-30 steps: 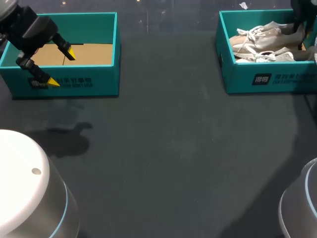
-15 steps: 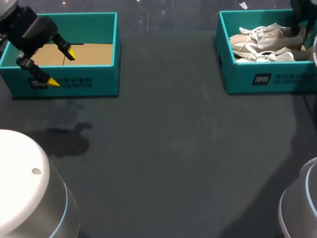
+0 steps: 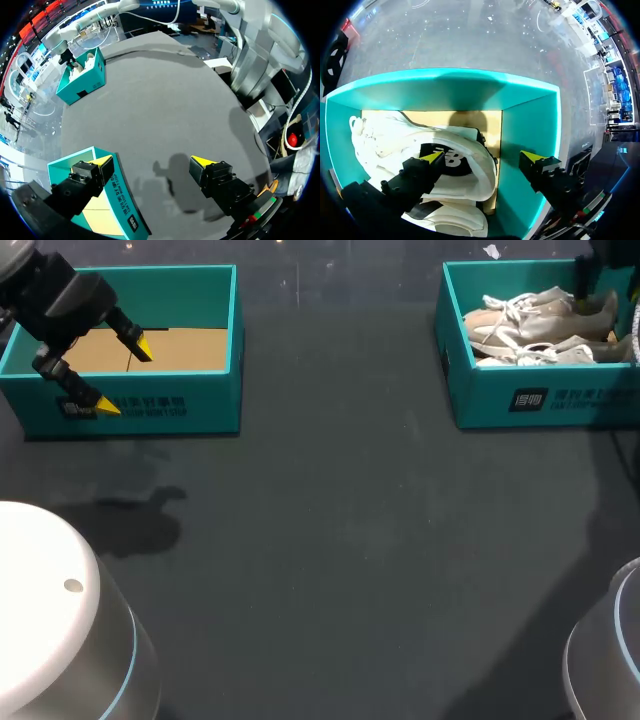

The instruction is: Take the shoe out of the shoebox, open the shoe tongue, remove and reinsert the insole, then place the shoe into the shoebox

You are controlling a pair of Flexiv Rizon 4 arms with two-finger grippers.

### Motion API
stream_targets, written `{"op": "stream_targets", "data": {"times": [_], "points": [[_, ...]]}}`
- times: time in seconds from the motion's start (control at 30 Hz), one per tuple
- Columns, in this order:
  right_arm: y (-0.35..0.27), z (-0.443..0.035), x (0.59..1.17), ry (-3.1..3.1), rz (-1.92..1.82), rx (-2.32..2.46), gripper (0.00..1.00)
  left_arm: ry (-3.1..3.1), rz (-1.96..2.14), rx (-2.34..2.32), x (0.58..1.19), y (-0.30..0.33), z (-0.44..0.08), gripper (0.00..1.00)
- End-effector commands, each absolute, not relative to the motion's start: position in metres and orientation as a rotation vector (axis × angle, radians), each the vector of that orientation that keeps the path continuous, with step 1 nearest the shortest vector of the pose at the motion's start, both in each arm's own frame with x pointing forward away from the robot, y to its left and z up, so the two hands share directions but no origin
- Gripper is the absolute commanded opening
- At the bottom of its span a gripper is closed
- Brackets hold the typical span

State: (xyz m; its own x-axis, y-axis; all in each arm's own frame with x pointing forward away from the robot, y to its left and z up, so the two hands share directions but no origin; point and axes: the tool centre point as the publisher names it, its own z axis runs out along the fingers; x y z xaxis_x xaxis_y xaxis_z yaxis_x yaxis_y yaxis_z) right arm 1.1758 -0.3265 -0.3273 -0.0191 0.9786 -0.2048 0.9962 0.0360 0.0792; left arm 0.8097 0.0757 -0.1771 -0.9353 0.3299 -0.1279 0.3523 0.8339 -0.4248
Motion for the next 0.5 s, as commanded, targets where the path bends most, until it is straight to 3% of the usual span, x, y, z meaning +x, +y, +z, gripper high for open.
{"op": "stream_targets", "data": {"times": [0.03,0.5], "points": [[-0.323,-0.309,1.163,2.096,-0.115,2.038,1.0,2.963,-0.696,0.553,0.81,0.076,-0.177,1.0],[-0.29,-0.232,1.134,2.091,-0.03,2.001,1.0,2.963,-0.696,0.553,0.81,0.076,-0.177,1.0]]}}
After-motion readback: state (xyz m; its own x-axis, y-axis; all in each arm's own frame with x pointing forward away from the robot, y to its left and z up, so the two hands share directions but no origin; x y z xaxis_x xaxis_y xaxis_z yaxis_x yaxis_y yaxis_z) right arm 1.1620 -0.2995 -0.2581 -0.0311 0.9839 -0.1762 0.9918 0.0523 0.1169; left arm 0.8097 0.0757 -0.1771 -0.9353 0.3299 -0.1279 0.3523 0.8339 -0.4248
